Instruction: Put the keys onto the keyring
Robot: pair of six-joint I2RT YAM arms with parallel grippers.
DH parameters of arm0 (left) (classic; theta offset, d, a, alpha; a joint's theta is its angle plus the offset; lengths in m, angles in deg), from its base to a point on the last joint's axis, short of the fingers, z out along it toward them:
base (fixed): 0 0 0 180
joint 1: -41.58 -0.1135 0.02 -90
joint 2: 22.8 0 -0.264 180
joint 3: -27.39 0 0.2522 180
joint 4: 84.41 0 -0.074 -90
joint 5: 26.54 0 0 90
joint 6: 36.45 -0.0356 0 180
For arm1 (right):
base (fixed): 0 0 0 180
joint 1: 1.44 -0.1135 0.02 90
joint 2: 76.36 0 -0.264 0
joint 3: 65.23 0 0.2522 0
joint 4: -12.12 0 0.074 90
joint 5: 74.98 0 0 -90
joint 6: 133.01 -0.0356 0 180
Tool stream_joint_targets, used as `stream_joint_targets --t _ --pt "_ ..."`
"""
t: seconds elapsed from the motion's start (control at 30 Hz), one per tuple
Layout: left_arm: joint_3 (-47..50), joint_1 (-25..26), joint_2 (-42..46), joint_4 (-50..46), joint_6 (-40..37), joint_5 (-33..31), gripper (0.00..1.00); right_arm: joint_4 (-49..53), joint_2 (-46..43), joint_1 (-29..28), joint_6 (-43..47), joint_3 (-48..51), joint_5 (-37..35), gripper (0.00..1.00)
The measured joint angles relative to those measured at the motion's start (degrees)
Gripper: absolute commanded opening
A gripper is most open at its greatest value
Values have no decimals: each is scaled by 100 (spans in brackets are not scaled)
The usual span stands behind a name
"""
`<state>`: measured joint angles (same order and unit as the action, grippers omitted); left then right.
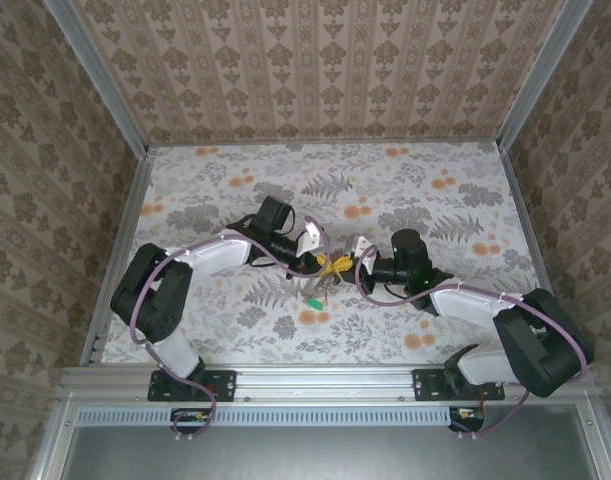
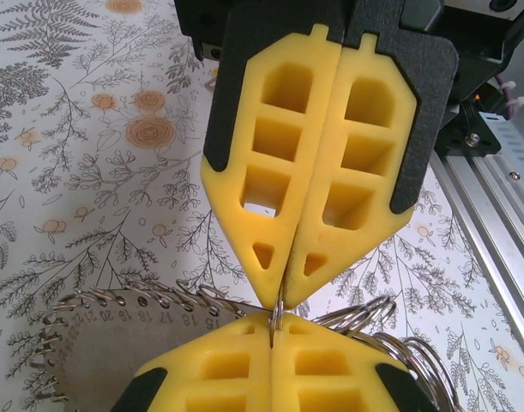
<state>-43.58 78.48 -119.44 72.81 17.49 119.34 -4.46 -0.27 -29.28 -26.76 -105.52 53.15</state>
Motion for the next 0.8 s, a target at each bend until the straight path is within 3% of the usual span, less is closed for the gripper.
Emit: stream_joint_targets --t 0.13,0.4,0.8 --pt "129 20 22 221 44 -26 0 367 -166 -7 107 -9 -162 23" --pt "369 -35 549 463 92 -308 0 828 -492 -52 258 -55 -457 28" --pt "479 -35 922 407 17 -625 0 1375 -474 -289 1084 -520 -1091 28"
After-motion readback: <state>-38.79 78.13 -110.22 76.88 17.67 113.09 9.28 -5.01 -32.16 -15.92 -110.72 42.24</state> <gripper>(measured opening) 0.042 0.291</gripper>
